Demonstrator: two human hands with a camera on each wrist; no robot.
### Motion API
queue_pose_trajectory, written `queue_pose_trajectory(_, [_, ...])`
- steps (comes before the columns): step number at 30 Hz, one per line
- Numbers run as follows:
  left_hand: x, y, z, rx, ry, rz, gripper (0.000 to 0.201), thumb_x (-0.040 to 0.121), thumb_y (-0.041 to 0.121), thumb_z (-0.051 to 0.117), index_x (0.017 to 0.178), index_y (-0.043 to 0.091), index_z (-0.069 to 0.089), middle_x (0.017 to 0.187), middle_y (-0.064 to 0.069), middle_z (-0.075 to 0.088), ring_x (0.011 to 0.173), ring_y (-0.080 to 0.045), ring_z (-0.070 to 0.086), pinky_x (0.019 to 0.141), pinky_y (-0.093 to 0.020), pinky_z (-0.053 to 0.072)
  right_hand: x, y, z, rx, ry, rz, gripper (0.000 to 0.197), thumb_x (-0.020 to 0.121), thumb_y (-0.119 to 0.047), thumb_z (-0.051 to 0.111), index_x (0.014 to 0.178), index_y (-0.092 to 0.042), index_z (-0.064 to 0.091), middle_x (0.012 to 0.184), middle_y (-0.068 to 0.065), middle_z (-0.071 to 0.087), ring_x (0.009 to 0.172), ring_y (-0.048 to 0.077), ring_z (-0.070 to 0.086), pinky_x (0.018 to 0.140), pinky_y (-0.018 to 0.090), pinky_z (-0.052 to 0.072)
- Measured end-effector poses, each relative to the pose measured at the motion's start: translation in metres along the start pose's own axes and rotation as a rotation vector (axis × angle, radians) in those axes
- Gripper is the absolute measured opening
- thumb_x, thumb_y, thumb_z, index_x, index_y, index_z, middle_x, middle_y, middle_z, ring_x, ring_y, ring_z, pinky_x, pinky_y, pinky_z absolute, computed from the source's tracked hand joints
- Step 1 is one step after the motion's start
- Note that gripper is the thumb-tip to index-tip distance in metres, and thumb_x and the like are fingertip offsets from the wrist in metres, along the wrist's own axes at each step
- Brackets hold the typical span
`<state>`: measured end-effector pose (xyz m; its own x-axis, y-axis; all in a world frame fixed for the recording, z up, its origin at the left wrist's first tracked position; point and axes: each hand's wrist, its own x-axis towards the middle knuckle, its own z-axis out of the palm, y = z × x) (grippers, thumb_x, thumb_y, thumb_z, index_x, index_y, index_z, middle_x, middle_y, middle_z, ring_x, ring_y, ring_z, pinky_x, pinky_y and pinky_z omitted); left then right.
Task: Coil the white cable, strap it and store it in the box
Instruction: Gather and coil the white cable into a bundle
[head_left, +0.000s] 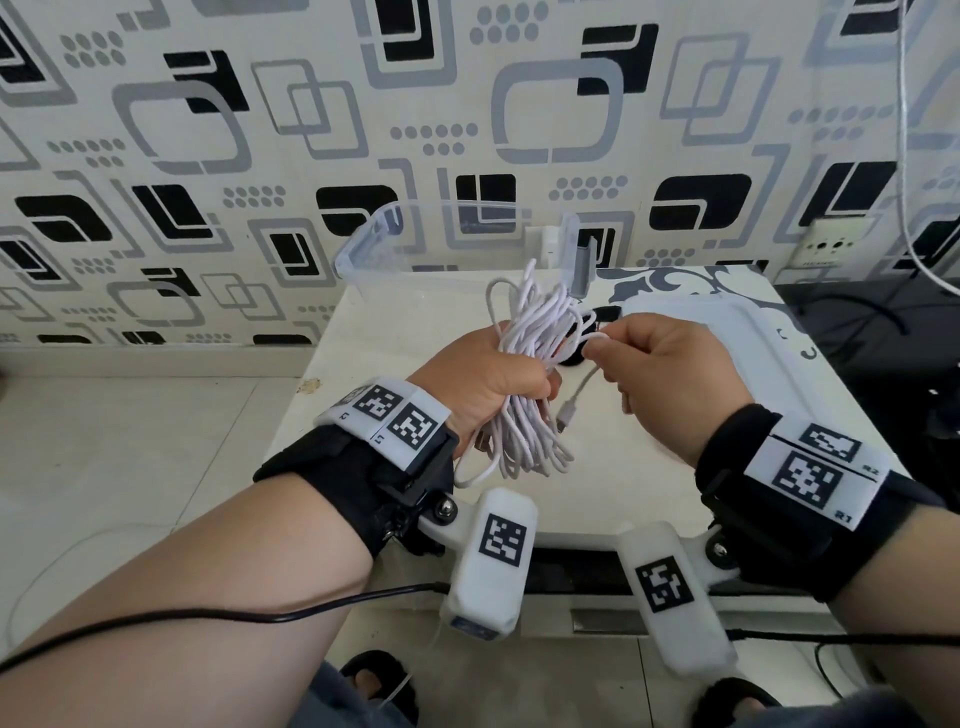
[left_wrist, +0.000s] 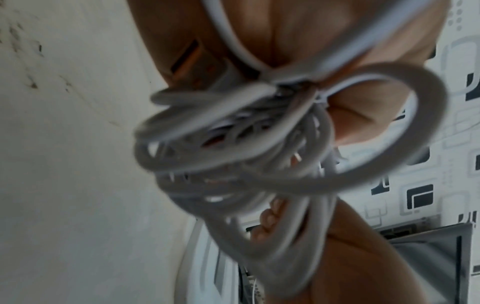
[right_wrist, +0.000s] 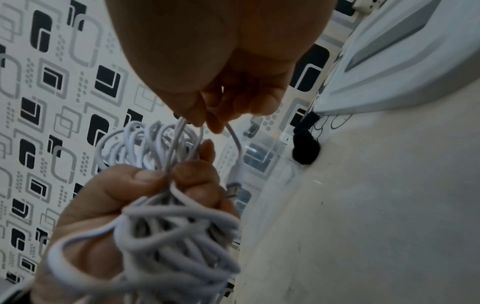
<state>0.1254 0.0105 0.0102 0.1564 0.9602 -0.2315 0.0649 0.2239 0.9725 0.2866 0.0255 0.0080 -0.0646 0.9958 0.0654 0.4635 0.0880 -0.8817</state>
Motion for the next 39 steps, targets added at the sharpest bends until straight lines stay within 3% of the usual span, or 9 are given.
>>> queue_pose_trajectory(4, [-0.003,-0.003,0.005,0.092,-0.047,-0.040,0.029,0.054,0.005,0.061,0.083,0.008,0.065,0.069,-0.015,0.062,0.074,-0.036,0.059,0.084,-0.061,0.049,0.000,-0.004,0.001,0.159,-0.007,0.046,0.010,0.085,-0.010,0.052,0.076,-0.013,0.057,0.051,-0.005,0.057,0.043,0.012,0.048,0.046,0.020,0.042])
queue_pose_trajectory(12, [-0.001,-0.003,0.009,0.145,-0.016,0.022,0.019,0.064,0.000,0.063,0.066,0.019,0.065,0.071,-0.017,0.063,0.062,-0.029,0.063,0.053,-0.031,0.054,-0.001,-0.006,0.008,0.458,-0.082,0.127,0.016,0.084,0.002,0.043,0.072,-0.004,0.053,0.043,0.002,0.055,0.037,0.019,0.041,0.038,0.024,0.035])
queue_pose_trajectory(16, [0.000,-0.007,0.015,0.110,-0.115,0.123,0.020,0.060,0.002,0.060,0.069,0.019,0.067,0.077,-0.019,0.065,0.077,-0.034,0.063,0.080,-0.046,0.052,-0.001,-0.007,0.009,0.534,-0.091,0.145,0.017,0.082,0.005,0.040,0.070,-0.002,0.050,0.039,0.006,0.051,0.033,0.019,0.041,0.037,0.023,0.031])
queue_pose_trajectory(22, [0.004,-0.011,0.009,0.157,-0.026,0.099,0.014,0.061,0.006,0.061,0.065,0.018,0.067,0.070,-0.010,0.062,0.072,-0.028,0.061,0.074,-0.045,0.051,-0.005,-0.011,0.011,0.536,-0.165,0.124,0.016,0.079,0.006,0.041,0.083,-0.003,0.053,0.047,0.008,0.053,0.043,0.019,0.041,0.040,0.024,0.030])
queue_pose_trajectory(25, [0.004,-0.007,0.007,0.194,0.111,0.094,0.011,0.068,0.005,0.062,0.067,0.016,0.065,0.062,-0.010,0.059,0.055,-0.026,0.058,0.053,-0.032,0.049,-0.006,-0.008,0.012,0.487,-0.188,0.068,0.041,0.069,-0.010,0.051,0.109,-0.009,0.050,0.066,0.006,0.053,0.055,0.018,0.044,0.048,0.029,0.034])
queue_pose_trajectory(28, [0.005,-0.002,0.011,0.324,0.062,0.192,0.011,0.078,0.002,0.056,0.081,0.011,0.061,0.068,-0.011,0.059,0.064,-0.025,0.063,0.060,-0.037,0.053,-0.007,-0.005,0.014,0.433,-0.243,0.017,0.074,0.058,-0.038,0.062,0.127,-0.020,0.042,0.084,-0.001,0.056,0.073,0.013,0.054,0.061,0.028,0.040])
queue_pose_trajectory(31, [0.007,-0.001,0.019,0.530,0.032,0.359,0.009,0.087,0.010,0.048,0.084,0.008,0.057,0.070,0.001,0.053,0.064,0.000,0.055,0.063,-0.013,0.045,-0.006,-0.003,0.019,0.219,-0.248,-0.080,0.088,0.050,-0.069,0.063,0.120,-0.019,0.047,0.093,-0.007,0.063,0.077,0.004,0.060,0.063,0.019,0.044])
queue_pose_trajectory(33, [0.013,-0.005,0.024,0.704,0.033,0.362,0.009,0.082,0.012,0.049,0.083,0.010,0.057,0.071,0.002,0.053,0.067,-0.007,0.055,0.064,-0.020,0.046,-0.005,-0.001,0.023,0.161,-0.230,-0.120,0.081,0.053,-0.074,0.064,0.106,-0.014,0.055,0.086,-0.003,0.065,0.077,0.010,0.063,0.067,0.027,0.050])
queue_pose_trajectory(39, [0.020,-0.016,0.031,0.833,0.095,0.092,0.081,0.067,0.027,0.055,0.138,0.012,0.019,0.102,0.005,0.057,0.091,-0.020,0.062,0.082,-0.037,0.054,-0.008,-0.005,0.025,0.206,-0.047,-0.071,0.053,0.069,-0.052,0.072,0.109,-0.025,0.051,0.085,-0.012,0.063,0.079,0.004,0.062,0.068,0.023,0.049])
